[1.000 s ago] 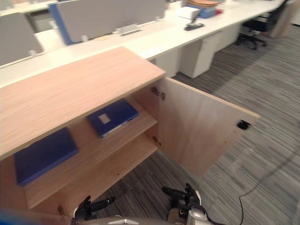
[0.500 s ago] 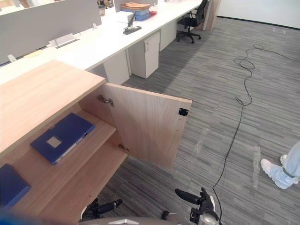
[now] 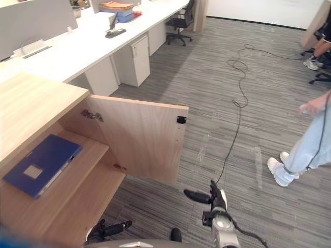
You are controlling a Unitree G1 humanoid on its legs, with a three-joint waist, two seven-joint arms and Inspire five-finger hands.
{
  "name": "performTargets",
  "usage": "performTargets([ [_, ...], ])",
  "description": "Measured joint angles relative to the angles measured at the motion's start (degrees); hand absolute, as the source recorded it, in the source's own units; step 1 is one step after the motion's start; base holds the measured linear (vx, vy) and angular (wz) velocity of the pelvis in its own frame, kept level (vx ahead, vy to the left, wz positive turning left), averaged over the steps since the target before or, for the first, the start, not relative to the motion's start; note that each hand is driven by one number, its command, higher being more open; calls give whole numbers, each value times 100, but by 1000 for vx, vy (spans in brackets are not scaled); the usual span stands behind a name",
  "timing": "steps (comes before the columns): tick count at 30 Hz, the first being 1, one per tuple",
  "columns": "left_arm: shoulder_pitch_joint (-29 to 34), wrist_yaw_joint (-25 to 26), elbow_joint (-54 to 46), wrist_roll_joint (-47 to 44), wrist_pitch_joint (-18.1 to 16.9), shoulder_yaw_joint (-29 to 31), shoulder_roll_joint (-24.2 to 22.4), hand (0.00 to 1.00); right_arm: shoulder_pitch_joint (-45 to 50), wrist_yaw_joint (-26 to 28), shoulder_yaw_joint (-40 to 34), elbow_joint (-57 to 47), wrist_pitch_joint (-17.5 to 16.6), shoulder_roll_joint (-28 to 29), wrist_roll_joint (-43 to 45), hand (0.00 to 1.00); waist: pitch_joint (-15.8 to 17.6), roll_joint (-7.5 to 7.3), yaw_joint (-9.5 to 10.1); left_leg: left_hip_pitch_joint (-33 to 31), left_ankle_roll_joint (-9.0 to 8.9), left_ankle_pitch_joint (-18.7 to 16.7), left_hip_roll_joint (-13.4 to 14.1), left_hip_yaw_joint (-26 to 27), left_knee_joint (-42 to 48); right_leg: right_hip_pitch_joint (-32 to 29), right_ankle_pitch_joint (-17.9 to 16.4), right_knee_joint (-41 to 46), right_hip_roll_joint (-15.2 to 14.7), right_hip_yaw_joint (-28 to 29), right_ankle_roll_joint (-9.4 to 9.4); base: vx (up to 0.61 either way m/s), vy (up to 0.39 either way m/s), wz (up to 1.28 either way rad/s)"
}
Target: Walk over to the cabinet, pick up the folder, carry it to the office cabinet, place the folder inside the office cabinet, then close the office cabinet door
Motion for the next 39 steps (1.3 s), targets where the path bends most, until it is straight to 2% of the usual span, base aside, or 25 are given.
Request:
performTargets([
  [2, 5, -3, 1, 0, -1, -23, -27, 100, -21, -38, -45, -260, -84, -146, -3, 100, -30, 66, 9, -23, 32, -72, -76, -265, -291, -59, 40, -20, 35, -4, 37, -90, 72, -7],
  [5, -8, -4, 2, 14, 5, 30, 105, 100, -252, -64, -39, -544, -157, -242, -5, 100, -91, -112, 14, -99, 143, 171, -325, -185, -698, -333, 181, -24, -163, 87, 133, -101, 55, -7],
  [6, -11, -4, 10, 41, 6, 27, 119, 100, -316, -63, -34, -551, -157, -253, -5, 100, -97, -115, 14, -91, 134, 231, -361, -171, -768, -369, 194, -24, -205, 105, 145, -24, 56, -9],
  [9, -3, -6, 13, 225, 7, 19, 121, 100, -696, -46, 226, -553, -156, -457, -9, 100, -62, 36, 26, 15, 149, 399, -462, -160, -1050, -416, 222, -24, -270, 128, 146, 26, 68, 0],
  [12, 91, -20, 17, 255, 7, 17, 130, 100, -1077, 26, 690, -553, -156, -665, -67, 100, -60, 149, 30, 52, 151, 412, -463, -168, -1075, -418, 222, -10, -267, 125, 145, 61, 62, 1],
  [20, 272, -106, 103, 248, 5, 16, 207, 100, -2205, 313, 1649, -504, -173, -815, -27, 100, -41, 128, 92, 97, 180, 444, -508, -170, -1083, -383, 244, -35, -300, 134, 156, -45, 23, 0],
  [27, 462, -157, 129, 227, 5, 17, 240, 100, -3438, 310, 1645, 552, -174, -1166, 275, 100, 10, 111, 218, 102, 144, 523, -496, -187, -1178, -421, 274, -34, -288, 125, 130, -23, 3, 0],
  [33, 452, -193, 122, 119, 4, 7, 236, 100, -4026, 239, 1633, 891, -173, -1175, 521, 100, 33, 122, 241, 100, 140, 529, -491, -189, -1199, -432, 277, -33, -278, 128, 125, -3, 11, 0],
  [37, 417, -205, 114, 117, 2, -64, 238, 100, -4188, 263, 1663, 1240, -168, -1156, 520, 100, 57, 123, 326, 99, 140, 528, -498, -188, -1205, -436, 277, -32, -282, 131, 125, -8, 38, 0],
  [39, 403, -205, 106, 109, -10, -88, 241, 100, -4229, 373, 2019, 1349, -141, -1152, 519, 100, 116, 134, 331, 98, 140, 528, -498, -185, -1207, -440, 277, -32, -281, 136, 125, 0, 0, 0],
])
